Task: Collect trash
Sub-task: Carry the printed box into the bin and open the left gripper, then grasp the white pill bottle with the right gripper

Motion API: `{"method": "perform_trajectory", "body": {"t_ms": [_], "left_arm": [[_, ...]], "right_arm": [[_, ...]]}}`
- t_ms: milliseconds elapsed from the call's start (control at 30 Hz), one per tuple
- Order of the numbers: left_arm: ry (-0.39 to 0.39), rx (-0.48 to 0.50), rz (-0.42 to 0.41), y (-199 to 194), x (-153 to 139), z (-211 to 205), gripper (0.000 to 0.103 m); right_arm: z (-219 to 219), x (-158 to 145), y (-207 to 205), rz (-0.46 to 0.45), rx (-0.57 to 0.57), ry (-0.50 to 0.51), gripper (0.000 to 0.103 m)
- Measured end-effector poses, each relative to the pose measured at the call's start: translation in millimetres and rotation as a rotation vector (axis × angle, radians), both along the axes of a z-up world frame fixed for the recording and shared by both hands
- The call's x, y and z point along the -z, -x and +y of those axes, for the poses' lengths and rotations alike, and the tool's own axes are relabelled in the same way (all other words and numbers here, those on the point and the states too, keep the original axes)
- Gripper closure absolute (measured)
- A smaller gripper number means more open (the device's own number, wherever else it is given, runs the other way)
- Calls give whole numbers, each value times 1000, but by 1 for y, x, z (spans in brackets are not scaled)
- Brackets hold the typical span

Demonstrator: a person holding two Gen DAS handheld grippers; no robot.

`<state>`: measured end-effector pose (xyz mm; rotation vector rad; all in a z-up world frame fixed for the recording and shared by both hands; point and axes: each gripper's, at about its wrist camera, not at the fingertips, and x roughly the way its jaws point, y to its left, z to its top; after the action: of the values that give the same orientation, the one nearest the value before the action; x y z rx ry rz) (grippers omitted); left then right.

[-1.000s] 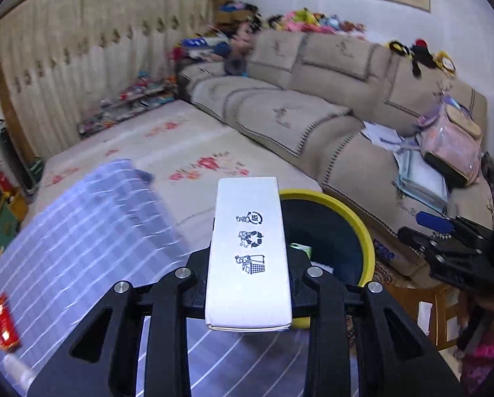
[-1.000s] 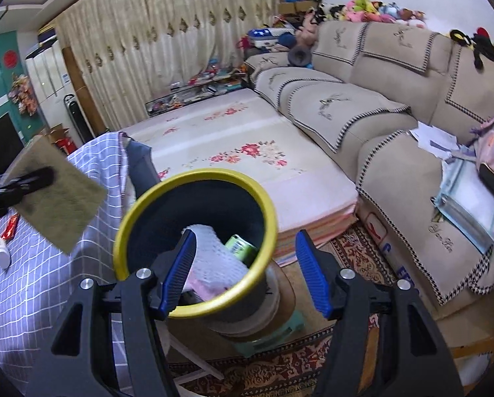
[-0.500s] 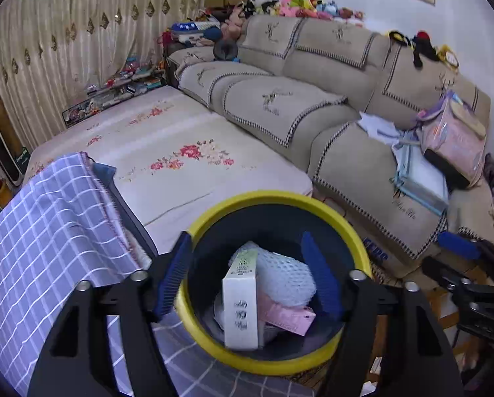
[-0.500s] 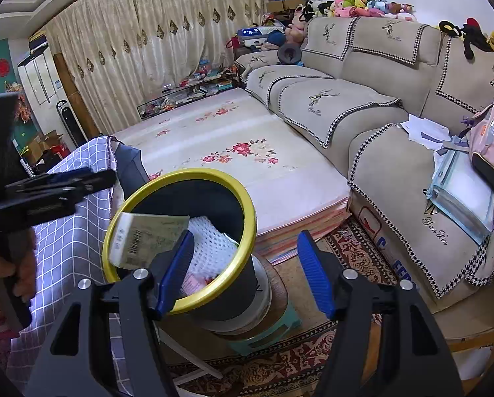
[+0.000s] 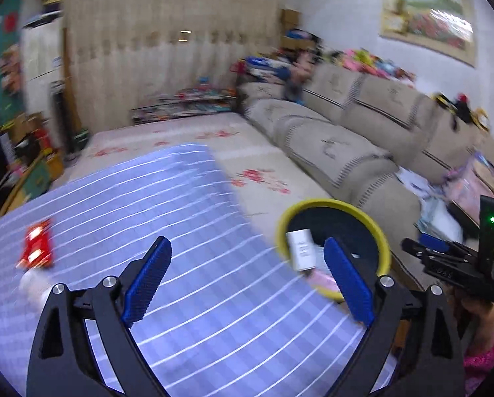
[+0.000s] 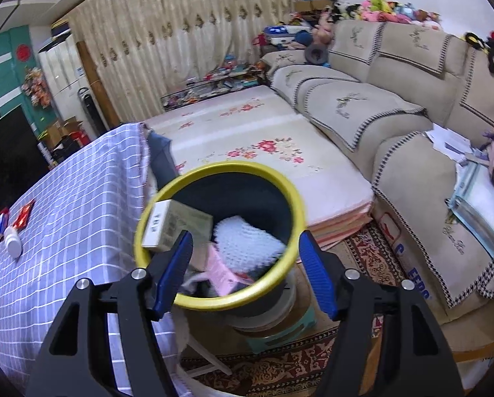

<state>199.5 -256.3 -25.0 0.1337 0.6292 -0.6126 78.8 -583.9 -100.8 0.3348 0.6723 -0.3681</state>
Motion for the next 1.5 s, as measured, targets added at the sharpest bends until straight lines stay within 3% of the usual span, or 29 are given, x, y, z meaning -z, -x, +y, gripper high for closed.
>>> {"method": "perform_trajectory", "body": {"t_ms": [267,433,600,733,933,1233,1500], "left_arm": [[-6,-304,-31,22,5,141,10],[1,-481,-45,36,3,226,10],[30,-588,-42,53,7,284,10],[42,-613,-27,58,12,305,10],[57,-612,-1,63,23,317,10],[63,-605,21,61,29,316,10],[56,-593,36,56,32,309,10]], "right_arm": [[75,-11,-44,4,-215,22,39],[148,-21,-79,-8,-421,13,39],[239,-28,-118,-3,-673,3,39],[303,-27,-150,21,-837,16,39],[362,-20,-192,59,-919,74,39],[393,2,-246,129,-953,92,39],[403,20,-258,166,-968,83,41]]}}
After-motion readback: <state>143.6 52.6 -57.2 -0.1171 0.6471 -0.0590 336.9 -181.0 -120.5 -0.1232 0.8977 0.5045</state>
